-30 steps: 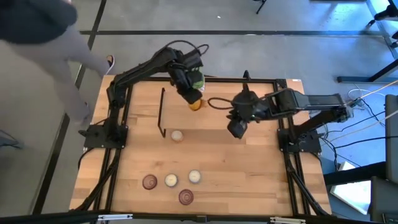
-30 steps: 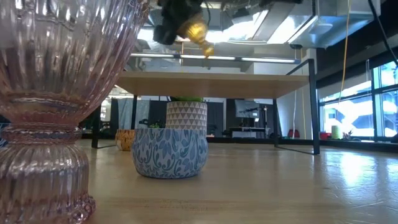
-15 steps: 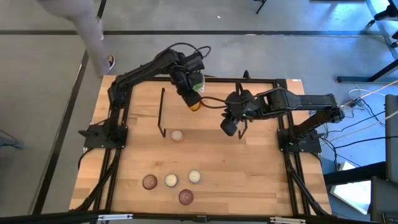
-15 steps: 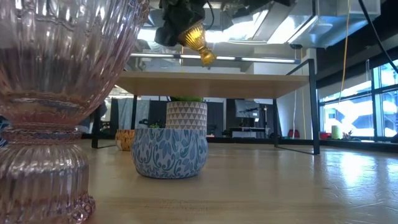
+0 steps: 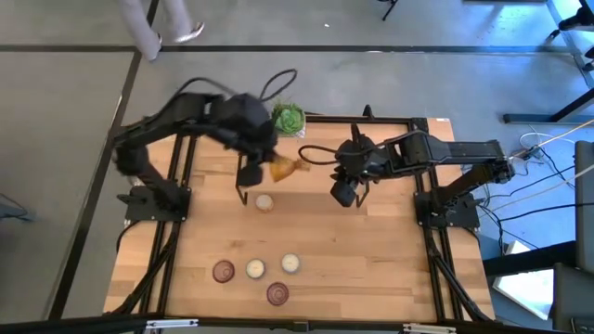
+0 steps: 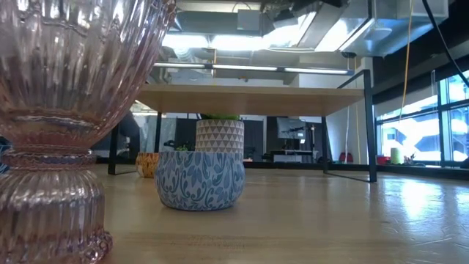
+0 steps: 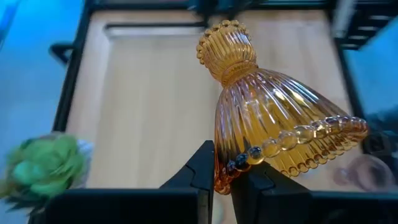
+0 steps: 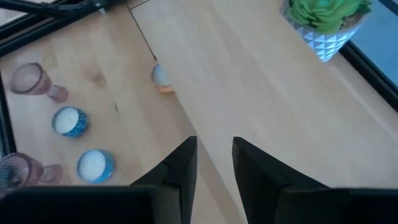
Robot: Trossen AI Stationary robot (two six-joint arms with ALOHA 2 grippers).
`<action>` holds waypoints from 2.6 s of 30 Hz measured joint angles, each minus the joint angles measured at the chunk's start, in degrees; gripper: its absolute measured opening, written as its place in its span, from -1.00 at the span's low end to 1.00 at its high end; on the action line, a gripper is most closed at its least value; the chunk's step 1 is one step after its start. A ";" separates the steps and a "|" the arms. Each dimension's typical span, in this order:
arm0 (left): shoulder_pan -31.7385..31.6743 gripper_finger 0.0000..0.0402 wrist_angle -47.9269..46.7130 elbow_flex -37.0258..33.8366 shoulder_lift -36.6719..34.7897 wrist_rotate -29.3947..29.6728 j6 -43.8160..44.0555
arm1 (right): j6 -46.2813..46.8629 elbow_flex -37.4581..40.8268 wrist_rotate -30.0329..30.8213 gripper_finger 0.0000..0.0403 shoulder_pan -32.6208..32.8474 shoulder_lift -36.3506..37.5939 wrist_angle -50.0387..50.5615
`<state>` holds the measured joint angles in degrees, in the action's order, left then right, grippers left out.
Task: Pick & Place candle stick holders
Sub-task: Put the orange candle holder on the shelf
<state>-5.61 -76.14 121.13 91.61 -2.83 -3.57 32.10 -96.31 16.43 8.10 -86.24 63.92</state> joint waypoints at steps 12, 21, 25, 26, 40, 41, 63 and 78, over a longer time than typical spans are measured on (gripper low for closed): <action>11.21 -0.89 -0.40 -23.50 -12.25 7.31 10.75 | -3.20 0.00 0.01 -0.48 1.00 0.00 -6.42; 10.51 -0.89 1.45 -23.45 -10.12 9.96 9.99 | -0.15 0.00 -9.87 -0.48 -1.57 0.00 -13.52; 8.06 -0.89 1.36 -23.46 -10.20 7.80 10.50 | 0.48 0.00 -10.60 -0.48 -1.73 0.00 -13.88; 7.89 -0.89 1.48 -23.46 -10.18 8.18 10.07 | 0.49 0.00 -10.67 -0.48 -1.73 0.00 -13.89; 7.66 -0.89 13.27 -23.46 -12.97 16.40 11.67 | -6.20 0.02 -27.64 -0.48 -0.26 0.00 -27.91; 7.66 -0.89 13.89 -23.46 -13.50 18.64 11.86 | -7.04 0.02 -28.47 -0.48 0.10 0.00 -29.44; 11.92 -0.89 48.77 -36.34 -19.11 46.87 3.96 | 2.99 21.11 -48.95 -0.48 -2.88 -1.15 -87.65; 16.57 -0.89 55.79 -56.81 -35.85 35.33 22.01 | 5.73 27.21 -49.17 -0.48 -10.10 8.21 -95.48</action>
<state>10.96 -20.35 64.31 55.76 32.49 18.44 37.83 -69.10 -32.74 -2.00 -78.03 -31.56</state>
